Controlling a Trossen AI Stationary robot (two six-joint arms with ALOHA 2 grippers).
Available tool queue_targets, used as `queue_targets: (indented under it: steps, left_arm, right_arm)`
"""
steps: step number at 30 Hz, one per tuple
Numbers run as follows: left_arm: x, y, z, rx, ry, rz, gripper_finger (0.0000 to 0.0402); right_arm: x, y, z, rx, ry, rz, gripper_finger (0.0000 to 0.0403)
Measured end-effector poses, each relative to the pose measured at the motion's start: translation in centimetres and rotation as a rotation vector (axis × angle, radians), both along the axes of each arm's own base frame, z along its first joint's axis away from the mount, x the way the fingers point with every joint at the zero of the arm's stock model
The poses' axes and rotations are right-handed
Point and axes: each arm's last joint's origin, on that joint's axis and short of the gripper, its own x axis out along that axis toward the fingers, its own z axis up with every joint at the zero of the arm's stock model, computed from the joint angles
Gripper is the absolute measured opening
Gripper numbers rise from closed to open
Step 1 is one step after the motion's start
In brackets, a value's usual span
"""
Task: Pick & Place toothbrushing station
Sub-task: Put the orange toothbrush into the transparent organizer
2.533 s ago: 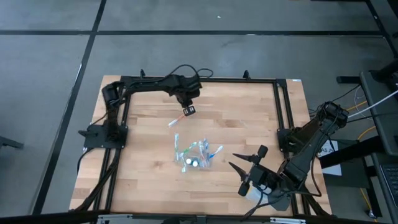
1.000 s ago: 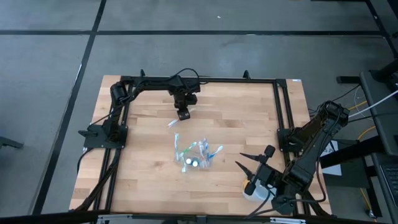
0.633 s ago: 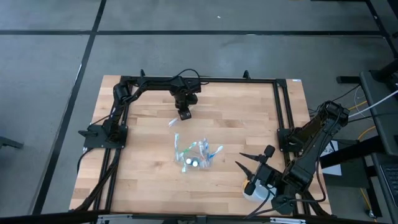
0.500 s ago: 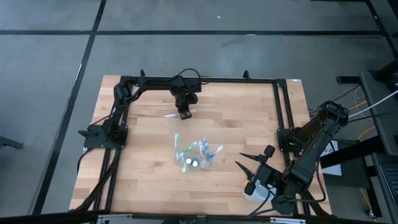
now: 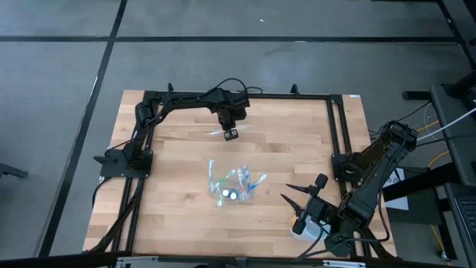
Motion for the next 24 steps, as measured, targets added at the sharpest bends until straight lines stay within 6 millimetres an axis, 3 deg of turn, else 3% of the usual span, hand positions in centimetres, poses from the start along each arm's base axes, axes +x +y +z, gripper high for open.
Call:
queue_targets:
  steps: [6,9,17,20,24]
  left_arm:
    - [-0.5,-2.3,4.5,0.049,-0.088,-0.034,0.0001]
    - [-1.2,-4.0,7.7,0.119,-0.153,-0.052,0.0001]
    - [-4.4,-10.5,16.8,0.394,-0.409,-0.090,0.0000]
    - [-6.0,-13.3,18.7,0.469,-0.515,-0.111,0.0000]
    - [-8.0,-17.2,20.1,0.422,-0.817,-0.235,0.0001]
  right_arm:
    - [0.0,0.0,-0.1,0.021,0.005,0.009,0.0162]
    - [-0.1,-0.1,-0.2,0.029,0.003,0.007,0.0162]
    - [0.2,-0.9,-1.3,0.048,0.006,-0.030,0.0162]
    - [0.5,-1.1,-1.5,0.060,0.007,-0.038,0.0162]
    - [0.7,-1.3,-1.5,0.065,0.016,-0.040,0.0162]
